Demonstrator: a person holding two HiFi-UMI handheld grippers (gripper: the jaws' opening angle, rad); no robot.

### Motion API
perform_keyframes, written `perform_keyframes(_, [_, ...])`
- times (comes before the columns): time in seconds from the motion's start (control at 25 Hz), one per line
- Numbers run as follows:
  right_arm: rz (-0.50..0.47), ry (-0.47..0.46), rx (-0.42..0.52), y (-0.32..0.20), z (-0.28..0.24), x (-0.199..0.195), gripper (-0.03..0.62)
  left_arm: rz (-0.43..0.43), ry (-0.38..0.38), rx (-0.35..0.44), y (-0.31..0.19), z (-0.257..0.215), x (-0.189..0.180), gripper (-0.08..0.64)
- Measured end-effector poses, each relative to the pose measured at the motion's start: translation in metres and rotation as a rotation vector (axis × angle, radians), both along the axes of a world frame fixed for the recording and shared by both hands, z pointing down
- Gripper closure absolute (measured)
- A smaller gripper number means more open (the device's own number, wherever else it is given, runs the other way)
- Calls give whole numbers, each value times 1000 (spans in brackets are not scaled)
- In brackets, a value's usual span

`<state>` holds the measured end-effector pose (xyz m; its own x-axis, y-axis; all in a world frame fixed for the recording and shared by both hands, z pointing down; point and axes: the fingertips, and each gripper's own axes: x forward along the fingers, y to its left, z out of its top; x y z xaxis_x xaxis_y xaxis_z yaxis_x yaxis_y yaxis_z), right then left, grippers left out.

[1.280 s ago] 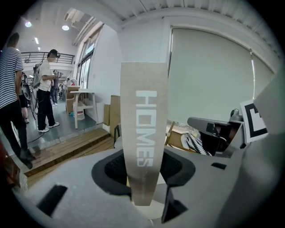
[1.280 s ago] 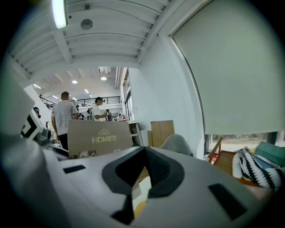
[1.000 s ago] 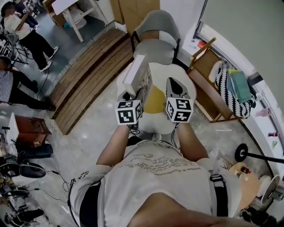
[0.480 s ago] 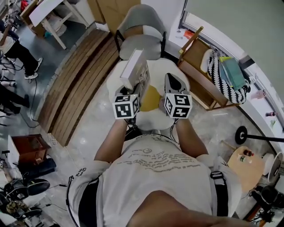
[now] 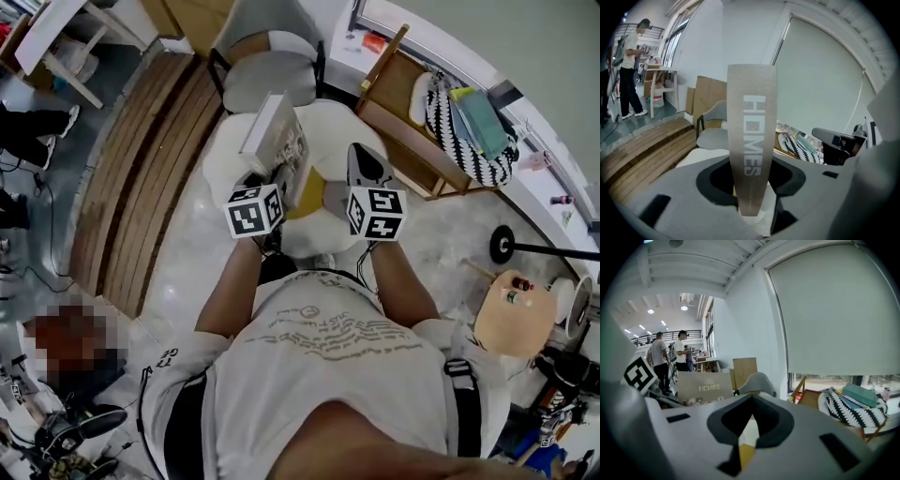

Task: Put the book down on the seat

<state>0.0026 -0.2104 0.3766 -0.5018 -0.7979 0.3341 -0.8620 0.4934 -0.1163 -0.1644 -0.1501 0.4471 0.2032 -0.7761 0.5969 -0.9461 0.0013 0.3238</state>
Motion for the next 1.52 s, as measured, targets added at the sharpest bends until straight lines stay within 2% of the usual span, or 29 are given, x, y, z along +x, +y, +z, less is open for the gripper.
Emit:
perform_keyframes(0.32, [45,45,-87,4,46,18,565,-59,239,-133,-5,68,2,373])
perform_keyframes(0.64, [61,22,-167,15,108,34,565,-105,434,-213,-10,137,10,373])
perform_keyframes(0.92, [102,27,-182,6,179,45,565,-207,760,-246,-27,216,19,373])
perform_keyframes(1.12, [142,33,-209,5,229,53,565,-226,969,-244,-37,268,18,373])
perform_keyframes(1.2, [147,40,-213,7,246,53,565,-199,997,-233,-39,287,15,373])
perform_keyframes(1.36, [156,40,-238,17,288,53,565,-76,976,-213,-43,327,20,373])
perform_keyframes(1.52, [144,46,-273,31,337,60,565,97,934,-231,-45,379,41,373])
